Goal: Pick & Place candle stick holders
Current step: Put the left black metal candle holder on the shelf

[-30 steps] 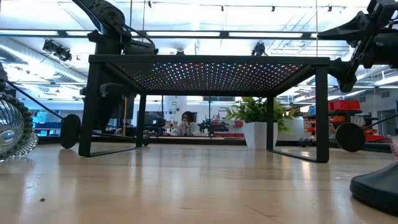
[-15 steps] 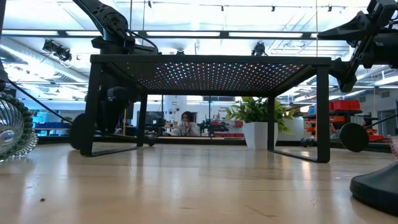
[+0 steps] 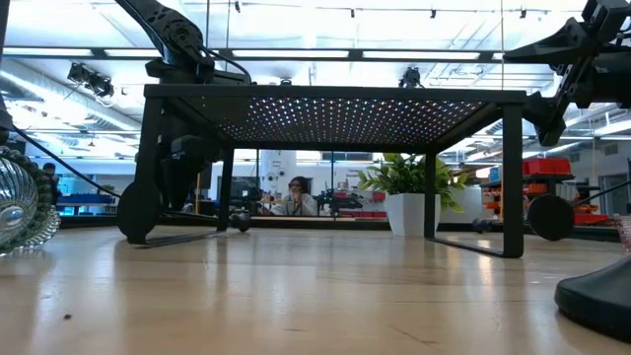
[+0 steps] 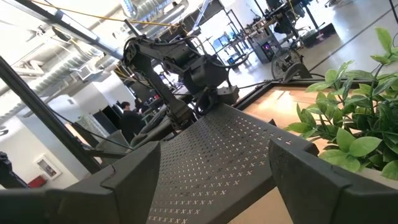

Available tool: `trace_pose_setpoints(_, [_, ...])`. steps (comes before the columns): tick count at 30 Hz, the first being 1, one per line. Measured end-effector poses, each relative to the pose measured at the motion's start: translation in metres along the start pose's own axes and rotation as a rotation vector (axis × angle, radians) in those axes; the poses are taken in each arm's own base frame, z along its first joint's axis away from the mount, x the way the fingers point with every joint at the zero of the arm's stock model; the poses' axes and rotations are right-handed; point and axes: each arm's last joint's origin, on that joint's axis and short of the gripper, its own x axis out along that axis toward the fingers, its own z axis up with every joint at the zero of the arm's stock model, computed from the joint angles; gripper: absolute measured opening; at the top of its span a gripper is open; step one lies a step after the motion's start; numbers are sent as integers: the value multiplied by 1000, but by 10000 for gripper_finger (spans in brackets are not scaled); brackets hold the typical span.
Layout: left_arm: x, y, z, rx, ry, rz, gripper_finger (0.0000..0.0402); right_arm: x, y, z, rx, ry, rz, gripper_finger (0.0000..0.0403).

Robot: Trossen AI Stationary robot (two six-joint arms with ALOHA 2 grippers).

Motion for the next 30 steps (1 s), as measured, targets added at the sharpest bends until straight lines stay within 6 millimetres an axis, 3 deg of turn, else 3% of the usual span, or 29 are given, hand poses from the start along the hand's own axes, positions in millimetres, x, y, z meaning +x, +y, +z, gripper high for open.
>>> trace_pose_setpoints(22, [0, 1, 1, -1, -16, 30, 242, 0, 0, 0, 0, 0, 0, 297])
trace_pose_setpoints(30, [0, 4, -1, 7, -1, 61, 223, 0, 0, 0, 0, 0, 0, 297])
